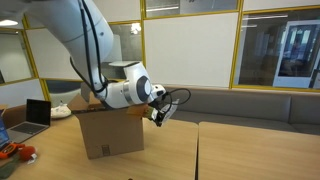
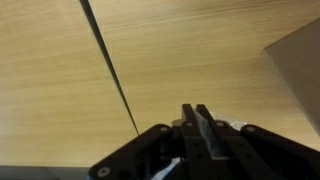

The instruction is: Put the plastics and the bottle in the box respectively

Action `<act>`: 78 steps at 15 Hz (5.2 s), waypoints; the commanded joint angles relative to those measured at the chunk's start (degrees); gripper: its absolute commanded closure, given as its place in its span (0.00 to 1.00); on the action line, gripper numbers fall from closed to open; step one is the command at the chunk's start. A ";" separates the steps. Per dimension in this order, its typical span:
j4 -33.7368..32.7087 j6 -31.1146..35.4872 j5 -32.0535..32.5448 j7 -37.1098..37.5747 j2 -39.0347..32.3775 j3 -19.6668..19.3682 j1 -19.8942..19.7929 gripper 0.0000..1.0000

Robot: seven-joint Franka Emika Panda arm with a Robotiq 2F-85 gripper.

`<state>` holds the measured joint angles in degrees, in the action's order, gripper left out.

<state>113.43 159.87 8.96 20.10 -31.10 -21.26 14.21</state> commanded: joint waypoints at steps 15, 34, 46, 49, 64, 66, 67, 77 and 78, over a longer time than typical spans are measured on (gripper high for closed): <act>1.17 -17.87 29.70 25.13 23.14 19.31 2.27 0.88; -15.32 -6.65 16.12 16.34 -5.87 20.36 3.75 0.63; -10.14 -19.29 10.13 14.24 -0.86 15.52 7.85 0.00; -6.39 -22.47 12.40 16.63 5.64 14.34 9.46 0.00; 22.58 -48.23 21.07 35.01 45.65 27.53 0.40 0.00; 27.47 -48.50 19.05 35.37 49.83 28.56 -1.60 0.00; 29.96 -48.13 18.07 35.16 51.95 28.66 -2.60 0.00; 45.96 -28.66 15.79 29.64 57.81 23.28 -15.00 0.00; 44.92 -26.22 15.38 28.44 55.64 22.71 -16.38 0.00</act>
<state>158.43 126.61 25.77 52.50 26.69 2.90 1.65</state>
